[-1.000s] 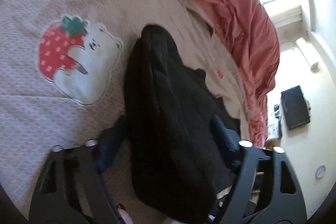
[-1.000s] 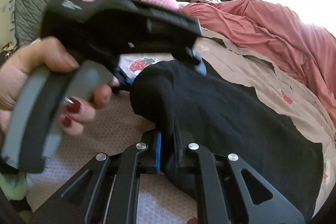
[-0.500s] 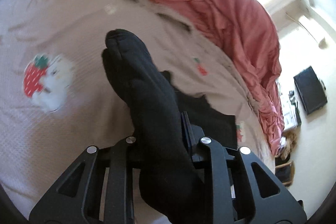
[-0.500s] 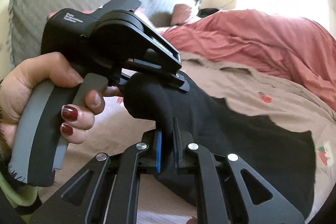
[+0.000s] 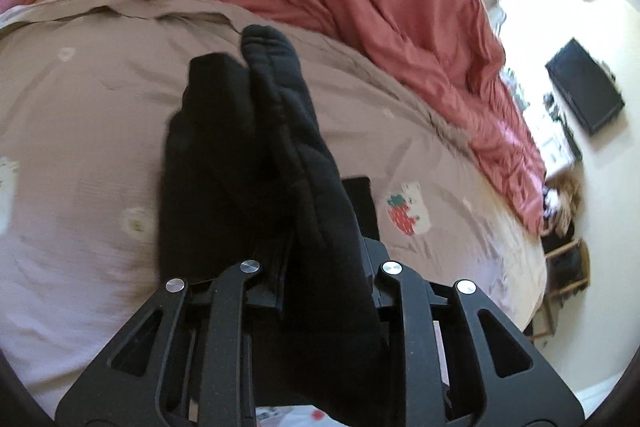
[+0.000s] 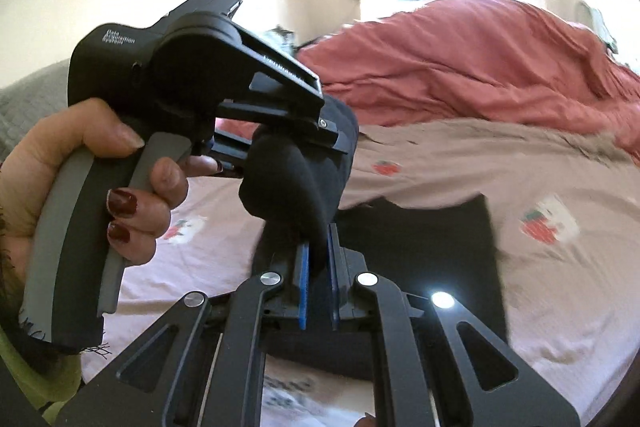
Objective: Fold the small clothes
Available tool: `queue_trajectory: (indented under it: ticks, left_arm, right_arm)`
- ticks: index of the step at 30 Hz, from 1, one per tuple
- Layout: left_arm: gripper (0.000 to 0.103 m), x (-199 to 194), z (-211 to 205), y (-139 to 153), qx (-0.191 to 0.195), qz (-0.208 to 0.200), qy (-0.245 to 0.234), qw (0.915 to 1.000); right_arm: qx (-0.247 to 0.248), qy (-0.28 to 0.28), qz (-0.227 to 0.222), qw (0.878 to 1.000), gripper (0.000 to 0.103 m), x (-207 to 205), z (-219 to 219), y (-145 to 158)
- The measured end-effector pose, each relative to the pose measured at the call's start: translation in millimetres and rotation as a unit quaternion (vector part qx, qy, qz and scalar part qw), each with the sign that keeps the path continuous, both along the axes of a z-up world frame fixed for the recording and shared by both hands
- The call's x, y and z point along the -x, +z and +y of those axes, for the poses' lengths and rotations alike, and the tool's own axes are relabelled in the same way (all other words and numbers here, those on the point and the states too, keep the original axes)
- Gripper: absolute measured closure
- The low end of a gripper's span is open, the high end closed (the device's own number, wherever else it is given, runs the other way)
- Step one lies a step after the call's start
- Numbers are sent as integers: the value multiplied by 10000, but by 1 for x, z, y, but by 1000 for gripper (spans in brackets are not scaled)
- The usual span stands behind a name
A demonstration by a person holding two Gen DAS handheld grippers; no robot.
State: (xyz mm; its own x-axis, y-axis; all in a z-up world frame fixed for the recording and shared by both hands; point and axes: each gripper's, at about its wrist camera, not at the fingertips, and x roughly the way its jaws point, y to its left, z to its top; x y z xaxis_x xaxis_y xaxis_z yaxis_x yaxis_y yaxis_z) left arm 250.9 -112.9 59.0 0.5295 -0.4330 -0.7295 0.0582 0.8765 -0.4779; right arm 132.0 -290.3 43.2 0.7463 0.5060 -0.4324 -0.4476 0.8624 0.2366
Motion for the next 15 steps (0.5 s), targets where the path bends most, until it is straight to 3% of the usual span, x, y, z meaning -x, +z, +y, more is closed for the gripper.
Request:
queue_trajectory:
  ticks: [6,8,10,12,15]
  left_arm:
    - [86,-14,-54,-34,-299,281,-313,9987]
    - [63,-14,-63,-47,-94,379,-522,9979]
    - [52,-10,-61,-55,338,446,-679,9961]
    - [48,-4,-50,-56,644,375,-667,9950]
    - [48,6,-29,-48,588,135,-461,9971]
  right_arm:
    - [-389,-389,738,9958,96,-9,-42,-33]
    - [-579,-473,1062,9915,96,-10,-54,-46]
    - [-672,-608,1391,9861,95,-13,-64,-61]
    - [-906,-684,1701,9789,93,-16,-75,-75]
    - [-1039,-632,1748,9771,92,-12,-81,-78]
